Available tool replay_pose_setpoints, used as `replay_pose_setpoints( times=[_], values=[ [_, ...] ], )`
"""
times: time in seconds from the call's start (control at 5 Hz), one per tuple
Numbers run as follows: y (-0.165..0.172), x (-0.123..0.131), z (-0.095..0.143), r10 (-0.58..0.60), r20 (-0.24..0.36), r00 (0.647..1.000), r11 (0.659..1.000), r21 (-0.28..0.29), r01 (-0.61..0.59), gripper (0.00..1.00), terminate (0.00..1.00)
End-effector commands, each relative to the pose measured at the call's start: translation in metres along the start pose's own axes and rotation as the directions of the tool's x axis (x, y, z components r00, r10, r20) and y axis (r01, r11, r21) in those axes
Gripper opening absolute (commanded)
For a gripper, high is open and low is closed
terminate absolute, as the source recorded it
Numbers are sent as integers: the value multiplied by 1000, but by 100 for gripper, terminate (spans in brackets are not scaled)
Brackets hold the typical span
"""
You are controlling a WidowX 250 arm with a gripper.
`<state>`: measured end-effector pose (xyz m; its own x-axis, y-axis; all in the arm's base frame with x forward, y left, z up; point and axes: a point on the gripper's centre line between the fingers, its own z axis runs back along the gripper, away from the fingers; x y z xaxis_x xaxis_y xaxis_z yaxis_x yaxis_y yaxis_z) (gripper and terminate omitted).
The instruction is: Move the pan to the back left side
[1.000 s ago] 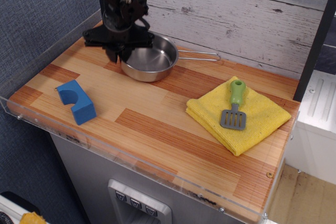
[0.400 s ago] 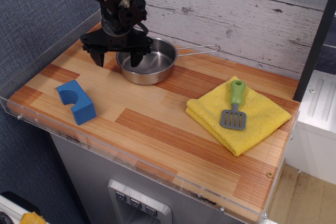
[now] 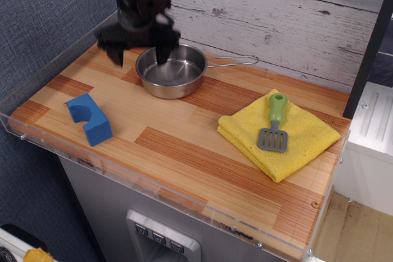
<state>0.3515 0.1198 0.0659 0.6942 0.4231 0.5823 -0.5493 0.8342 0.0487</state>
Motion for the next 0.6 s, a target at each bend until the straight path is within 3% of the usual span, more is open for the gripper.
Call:
replay_pose_setpoints(
  times=[0.0,0.2,0.4],
  values=[
    [-2,44,85,100,229,968,989,-129,-72,100,0],
    [-12,43,104,87,255,963,983,-179,-42,100,0],
    [-28,32,115,31,255,967,973,-227,28,100,100]
  ],
)
